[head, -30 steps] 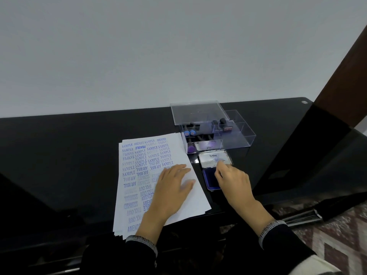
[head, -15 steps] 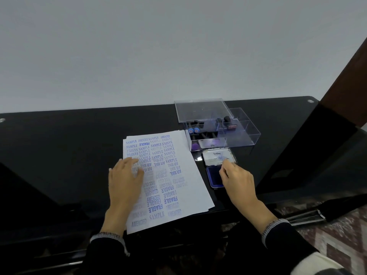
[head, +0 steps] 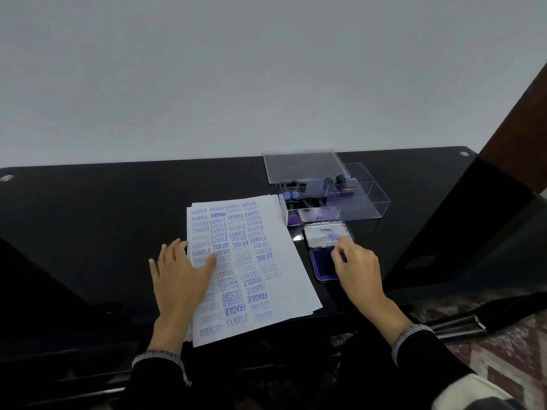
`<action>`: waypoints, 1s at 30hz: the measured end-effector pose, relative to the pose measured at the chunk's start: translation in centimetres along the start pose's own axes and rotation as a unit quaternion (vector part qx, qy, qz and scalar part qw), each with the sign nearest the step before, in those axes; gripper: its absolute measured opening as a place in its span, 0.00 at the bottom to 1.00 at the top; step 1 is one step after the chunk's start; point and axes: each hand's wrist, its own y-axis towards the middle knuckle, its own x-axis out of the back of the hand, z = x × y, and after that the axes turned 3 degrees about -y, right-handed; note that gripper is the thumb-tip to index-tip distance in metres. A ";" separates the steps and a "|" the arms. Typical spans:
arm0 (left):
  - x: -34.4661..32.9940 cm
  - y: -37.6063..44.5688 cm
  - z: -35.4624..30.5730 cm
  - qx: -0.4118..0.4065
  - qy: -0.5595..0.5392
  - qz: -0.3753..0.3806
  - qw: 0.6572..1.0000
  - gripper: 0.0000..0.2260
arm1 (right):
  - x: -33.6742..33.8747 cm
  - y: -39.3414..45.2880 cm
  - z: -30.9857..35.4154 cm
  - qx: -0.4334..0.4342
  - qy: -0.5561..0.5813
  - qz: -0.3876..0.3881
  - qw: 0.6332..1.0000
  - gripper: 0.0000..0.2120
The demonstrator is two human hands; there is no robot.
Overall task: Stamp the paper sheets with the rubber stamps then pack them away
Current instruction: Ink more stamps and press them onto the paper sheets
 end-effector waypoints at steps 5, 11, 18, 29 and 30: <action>-0.1 -0.1 0.0 -0.002 0.011 0.000 1.000 0.35 | 0.0 -0.1 0.2 0.020 -0.027 0.000 0.999 0.15; 0.0 -0.2 0.0 -0.004 0.010 -0.001 1.000 0.35 | 0.0 -0.1 0.8 0.060 -0.106 0.007 0.993 0.16; -0.1 -0.2 0.2 -0.009 0.010 0.001 1.000 0.35 | 0.2 -0.2 0.3 0.004 -0.007 -0.008 1.000 0.15; -0.2 -0.3 0.2 -0.009 0.017 0.001 1.000 0.35 | 0.1 -0.2 0.3 0.013 -0.011 -0.009 1.000 0.16; -0.2 -0.2 0.2 -0.009 0.017 0.000 1.000 0.35 | 0.2 -0.1 0.3 0.018 -0.016 -0.007 1.000 0.16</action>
